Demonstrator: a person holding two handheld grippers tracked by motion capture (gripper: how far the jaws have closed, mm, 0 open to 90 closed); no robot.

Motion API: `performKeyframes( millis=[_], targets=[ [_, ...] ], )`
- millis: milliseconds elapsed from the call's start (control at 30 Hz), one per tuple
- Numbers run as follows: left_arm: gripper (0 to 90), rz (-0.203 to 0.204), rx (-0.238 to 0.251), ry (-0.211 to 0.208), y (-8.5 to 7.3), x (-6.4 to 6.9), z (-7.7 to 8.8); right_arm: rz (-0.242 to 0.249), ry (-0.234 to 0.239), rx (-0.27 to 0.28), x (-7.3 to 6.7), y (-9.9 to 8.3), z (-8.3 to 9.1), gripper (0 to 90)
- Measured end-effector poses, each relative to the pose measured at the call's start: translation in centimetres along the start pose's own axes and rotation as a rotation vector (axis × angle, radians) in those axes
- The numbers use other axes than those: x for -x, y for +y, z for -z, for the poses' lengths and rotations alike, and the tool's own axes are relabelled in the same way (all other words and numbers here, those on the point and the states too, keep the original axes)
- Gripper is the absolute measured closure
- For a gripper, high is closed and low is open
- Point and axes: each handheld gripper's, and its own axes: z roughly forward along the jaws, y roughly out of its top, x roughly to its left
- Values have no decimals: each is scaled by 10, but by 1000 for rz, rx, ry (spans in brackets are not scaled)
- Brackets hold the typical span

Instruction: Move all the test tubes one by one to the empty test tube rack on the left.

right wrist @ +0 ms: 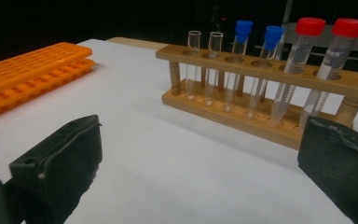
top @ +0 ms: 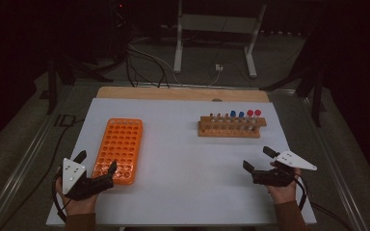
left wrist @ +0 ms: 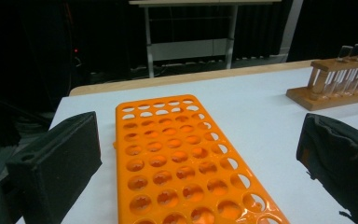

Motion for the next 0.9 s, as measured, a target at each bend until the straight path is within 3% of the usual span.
performKeyframes(
  millis=[200,500,667,900],
  targets=[
    [4,32,-3,-2,-1,-3,-1,-3,2,-3,1,0,1,0],
    [4,49,2,14,-2,-6,0,-32,-4,-15,-1,1,1,0],
    [4,77,5,27,-3,-10,0,-26,5,-15,-4,8,1,0],
    [4,77,-2,30,-3,-9,-2,-20,16,-5,-3,22,1,0]
  ],
)
